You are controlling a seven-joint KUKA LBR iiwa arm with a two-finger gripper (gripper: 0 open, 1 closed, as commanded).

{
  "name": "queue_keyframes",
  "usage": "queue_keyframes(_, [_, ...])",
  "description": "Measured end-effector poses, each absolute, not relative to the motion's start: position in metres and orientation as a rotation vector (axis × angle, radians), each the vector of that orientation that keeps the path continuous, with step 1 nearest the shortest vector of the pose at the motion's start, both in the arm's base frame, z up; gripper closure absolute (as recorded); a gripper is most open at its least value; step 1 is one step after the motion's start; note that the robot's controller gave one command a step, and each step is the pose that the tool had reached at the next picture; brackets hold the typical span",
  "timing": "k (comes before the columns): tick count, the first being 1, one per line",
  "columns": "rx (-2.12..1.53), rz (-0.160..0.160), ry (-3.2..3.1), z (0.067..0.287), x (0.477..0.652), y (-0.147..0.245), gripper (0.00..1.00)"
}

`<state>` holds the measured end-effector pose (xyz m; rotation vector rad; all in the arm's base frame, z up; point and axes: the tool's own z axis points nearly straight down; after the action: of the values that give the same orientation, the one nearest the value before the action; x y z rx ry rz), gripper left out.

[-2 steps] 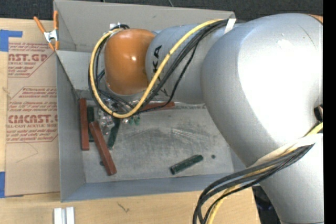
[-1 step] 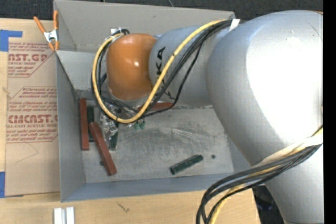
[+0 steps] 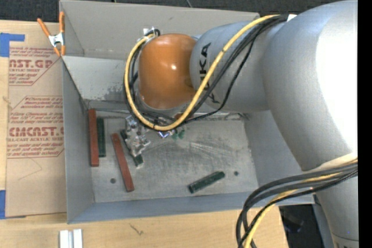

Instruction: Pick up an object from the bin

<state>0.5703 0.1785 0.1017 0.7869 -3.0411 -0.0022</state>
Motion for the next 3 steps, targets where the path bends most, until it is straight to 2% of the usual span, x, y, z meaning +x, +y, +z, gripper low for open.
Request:
queue_keyframes(1, [0.776, -0.001, -3.045, 0.116, 0.569, 0.133, 0.0])
queue_keyframes(2, [0.778, -0.001, -3.045, 0.116, 0.569, 0.133, 0.0])
queue_keyframes(3, [0.731, -0.003, -3.06, 0.098, 0.579, 0.132, 0.0])
